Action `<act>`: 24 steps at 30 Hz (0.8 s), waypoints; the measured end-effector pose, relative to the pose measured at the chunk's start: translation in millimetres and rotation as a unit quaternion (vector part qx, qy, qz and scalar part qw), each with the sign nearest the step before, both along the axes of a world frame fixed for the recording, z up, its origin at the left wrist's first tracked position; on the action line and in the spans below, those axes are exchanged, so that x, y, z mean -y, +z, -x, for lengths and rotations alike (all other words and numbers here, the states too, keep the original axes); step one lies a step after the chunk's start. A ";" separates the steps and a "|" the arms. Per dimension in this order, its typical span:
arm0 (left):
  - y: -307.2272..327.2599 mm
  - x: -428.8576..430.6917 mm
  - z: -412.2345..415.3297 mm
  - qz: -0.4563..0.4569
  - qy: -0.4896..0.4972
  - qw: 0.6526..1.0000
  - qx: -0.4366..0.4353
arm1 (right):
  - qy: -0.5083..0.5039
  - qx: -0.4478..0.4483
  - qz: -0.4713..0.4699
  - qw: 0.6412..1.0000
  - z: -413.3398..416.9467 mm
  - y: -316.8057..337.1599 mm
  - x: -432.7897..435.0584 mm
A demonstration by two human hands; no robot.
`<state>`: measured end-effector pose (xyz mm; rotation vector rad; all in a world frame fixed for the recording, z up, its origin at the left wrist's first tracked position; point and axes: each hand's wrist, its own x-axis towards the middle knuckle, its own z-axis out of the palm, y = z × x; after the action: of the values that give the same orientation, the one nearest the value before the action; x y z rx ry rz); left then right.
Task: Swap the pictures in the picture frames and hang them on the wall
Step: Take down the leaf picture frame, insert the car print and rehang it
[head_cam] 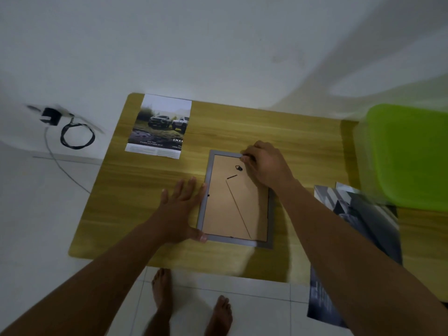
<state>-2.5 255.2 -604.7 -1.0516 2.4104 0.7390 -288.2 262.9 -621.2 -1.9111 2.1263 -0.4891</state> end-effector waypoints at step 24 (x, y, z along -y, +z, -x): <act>0.3 0.1 0.9 0.000 0.003 1.000 0.000 | 0.007 -0.082 0.092 0.992 -2.6 -14.8 -3.3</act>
<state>-3.4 255.1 -604.4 -1.0595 2.4090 0.7399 -285.6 266.2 -635.9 -2.1331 2.2360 -0.5610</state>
